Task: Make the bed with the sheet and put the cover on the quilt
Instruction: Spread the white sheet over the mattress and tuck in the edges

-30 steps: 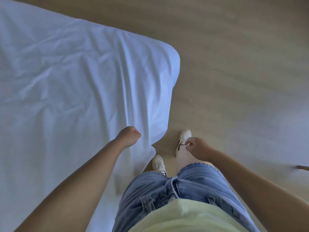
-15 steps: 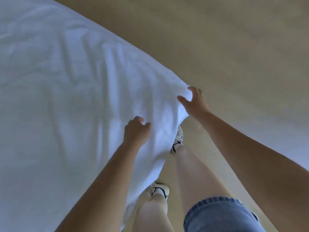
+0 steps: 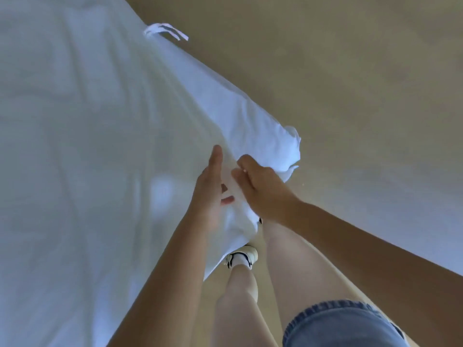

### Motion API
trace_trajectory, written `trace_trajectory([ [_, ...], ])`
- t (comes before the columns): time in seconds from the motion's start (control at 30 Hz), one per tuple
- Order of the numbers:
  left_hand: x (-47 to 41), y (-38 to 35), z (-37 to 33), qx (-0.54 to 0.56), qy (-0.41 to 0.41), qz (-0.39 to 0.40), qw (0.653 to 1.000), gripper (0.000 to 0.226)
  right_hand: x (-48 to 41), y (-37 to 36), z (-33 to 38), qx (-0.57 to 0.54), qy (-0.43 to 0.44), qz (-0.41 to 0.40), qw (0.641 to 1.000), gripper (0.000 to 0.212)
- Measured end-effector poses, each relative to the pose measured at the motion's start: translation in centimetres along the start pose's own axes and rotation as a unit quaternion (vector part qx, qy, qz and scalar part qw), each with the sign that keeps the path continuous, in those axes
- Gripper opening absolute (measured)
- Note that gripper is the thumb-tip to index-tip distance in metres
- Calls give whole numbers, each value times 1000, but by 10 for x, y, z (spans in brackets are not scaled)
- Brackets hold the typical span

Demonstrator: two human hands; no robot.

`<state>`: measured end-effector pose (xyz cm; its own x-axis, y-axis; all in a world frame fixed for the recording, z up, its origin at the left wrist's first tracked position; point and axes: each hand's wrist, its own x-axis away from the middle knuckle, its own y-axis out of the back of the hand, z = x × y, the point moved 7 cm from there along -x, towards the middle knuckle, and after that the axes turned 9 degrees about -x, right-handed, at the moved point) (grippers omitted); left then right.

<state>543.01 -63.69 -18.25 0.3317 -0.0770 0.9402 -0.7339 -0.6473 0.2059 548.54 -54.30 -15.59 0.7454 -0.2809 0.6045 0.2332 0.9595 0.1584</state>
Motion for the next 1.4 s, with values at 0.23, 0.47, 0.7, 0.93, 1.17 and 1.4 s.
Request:
trace_trajectory([
  [0.23,12,12,-31,-82,-56,-148,984,28,11,-19,-27,76,-53,127,988,37],
  [0.47,25,22,-19,-54,-105,-174,978,33,10,-31,-45,-273,-154,157,937,78],
  [0.7,38,116,51,-15,-82,-269,959,26,44,-146,-45,97,-86,213,969,44],
  [0.93,36,157,159,15,27,-154,988,23,93,-253,-43,37,-75,250,965,55],
  [1.17,82,246,236,112,-137,-296,938,33,101,-295,-48,92,-9,-28,995,108],
  [1.4,65,278,339,-31,-89,-216,972,89,149,-471,-77,130,-46,182,974,57],
])
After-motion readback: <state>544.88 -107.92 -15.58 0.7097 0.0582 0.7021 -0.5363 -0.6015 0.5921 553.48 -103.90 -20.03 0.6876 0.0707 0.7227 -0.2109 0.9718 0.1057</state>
